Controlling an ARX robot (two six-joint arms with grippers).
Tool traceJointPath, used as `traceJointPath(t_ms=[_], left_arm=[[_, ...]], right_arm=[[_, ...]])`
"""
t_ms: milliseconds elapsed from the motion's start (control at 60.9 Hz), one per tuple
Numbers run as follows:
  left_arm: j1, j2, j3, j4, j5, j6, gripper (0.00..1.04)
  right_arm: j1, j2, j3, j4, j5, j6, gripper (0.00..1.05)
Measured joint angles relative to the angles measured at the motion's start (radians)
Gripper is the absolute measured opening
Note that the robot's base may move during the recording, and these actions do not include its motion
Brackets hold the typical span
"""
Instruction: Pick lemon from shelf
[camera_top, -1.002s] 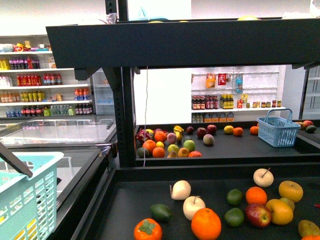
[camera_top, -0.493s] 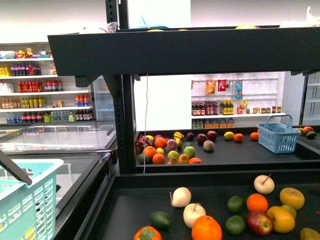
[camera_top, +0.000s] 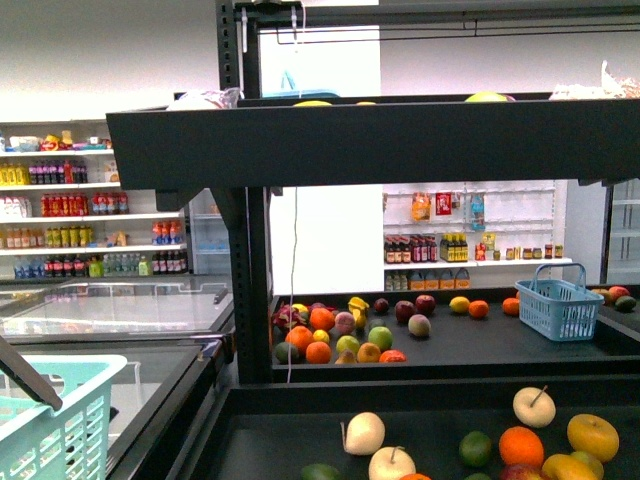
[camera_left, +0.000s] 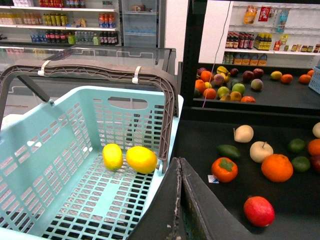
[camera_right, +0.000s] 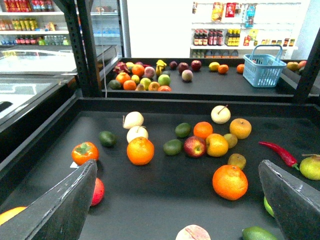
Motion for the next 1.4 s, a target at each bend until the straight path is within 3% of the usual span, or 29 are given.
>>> traceJointPath(t_ms=[361,1101,1216,1314,1396], left_arm=[[0.0,-0.094,-0.142,0.041,0.0,0.0,0.03],[0.0,-0.186,-0.243,0.06,0.0,0.001,0.03],[0.0,-0.186,-0.243,0.06,0.0,0.001,0.24],[0.0,-0.186,-0.243,0.06,0.0,0.001,0.54],[0.0,-0.186,-0.243,0.06,0.0,0.001,0.7]], right_arm=[[0.0,0.0,0.0,0.0,0.0,0.0,0.97],[0.0,0.0,0.0,0.0,0.0,0.0,0.97],[0.0,0.0,0.0,0.0,0.0,0.0,0.97],[0.0,0.0,0.0,0.0,0.0,0.0,0.97],[0.0,0.0,0.0,0.0,0.0,0.0,0.97]])
